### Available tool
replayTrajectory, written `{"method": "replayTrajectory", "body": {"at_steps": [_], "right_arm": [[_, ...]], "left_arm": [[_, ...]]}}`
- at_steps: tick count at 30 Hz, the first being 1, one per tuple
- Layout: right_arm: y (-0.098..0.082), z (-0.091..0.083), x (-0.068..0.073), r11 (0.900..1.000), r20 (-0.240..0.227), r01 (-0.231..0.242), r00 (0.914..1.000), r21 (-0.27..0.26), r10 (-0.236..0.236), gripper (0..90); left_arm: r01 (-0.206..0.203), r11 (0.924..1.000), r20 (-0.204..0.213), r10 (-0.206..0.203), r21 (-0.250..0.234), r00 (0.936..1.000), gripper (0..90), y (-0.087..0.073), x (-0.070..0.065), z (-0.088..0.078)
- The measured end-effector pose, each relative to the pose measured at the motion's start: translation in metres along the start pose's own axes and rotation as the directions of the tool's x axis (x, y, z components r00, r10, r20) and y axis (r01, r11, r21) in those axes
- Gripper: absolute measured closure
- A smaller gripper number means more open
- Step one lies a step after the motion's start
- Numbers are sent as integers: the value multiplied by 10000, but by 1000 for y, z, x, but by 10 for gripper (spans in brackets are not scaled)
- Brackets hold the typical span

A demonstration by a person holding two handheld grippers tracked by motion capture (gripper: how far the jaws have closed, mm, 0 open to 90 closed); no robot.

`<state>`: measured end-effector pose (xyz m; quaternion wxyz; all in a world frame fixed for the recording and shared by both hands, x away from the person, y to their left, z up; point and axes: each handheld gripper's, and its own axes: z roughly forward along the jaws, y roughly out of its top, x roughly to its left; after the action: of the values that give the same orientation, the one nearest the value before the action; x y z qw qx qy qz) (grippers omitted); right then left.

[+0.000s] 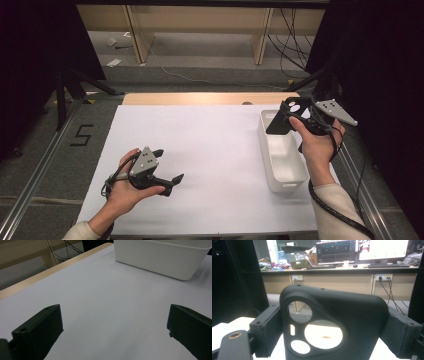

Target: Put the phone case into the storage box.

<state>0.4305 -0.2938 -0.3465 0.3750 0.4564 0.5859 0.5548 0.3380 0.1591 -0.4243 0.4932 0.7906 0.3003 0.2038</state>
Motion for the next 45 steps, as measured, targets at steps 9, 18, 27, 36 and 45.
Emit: {"method": "replayTrajectory", "body": {"at_steps": [9, 18, 27, 36, 45], "right_arm": [[0, 1, 0, 10000, -4, -51, 10000, -23, 51, 150], [-2, 4, -1, 9999, 55, 71, 10000, 131, -72, 150], [-4, 6, -2, 9995, 110, 160, 9998, 256, -163, 150], [-7, 11, -3, 9987, 196, 315, 9993, 410, -323, 150], [-9, 17, -2, 9974, 202, 424, 9988, 590, -437, 150]], "left_arm": [[-36, 10000, 38, 36, -5, 10000, 0, 0, 0, 0], [-27, 10000, 55, 27, -11, 10000, 0, 0, -1, 0], [-26, 10000, 73, 26, -9, 10000, 0, 0, -1, 0], [-33, 10000, 84, 34, -15, 10000, 0, 0, -2, 0], [-8, 10000, 77, 8, -20, 10000, 0, 0, -2, 0]]}}
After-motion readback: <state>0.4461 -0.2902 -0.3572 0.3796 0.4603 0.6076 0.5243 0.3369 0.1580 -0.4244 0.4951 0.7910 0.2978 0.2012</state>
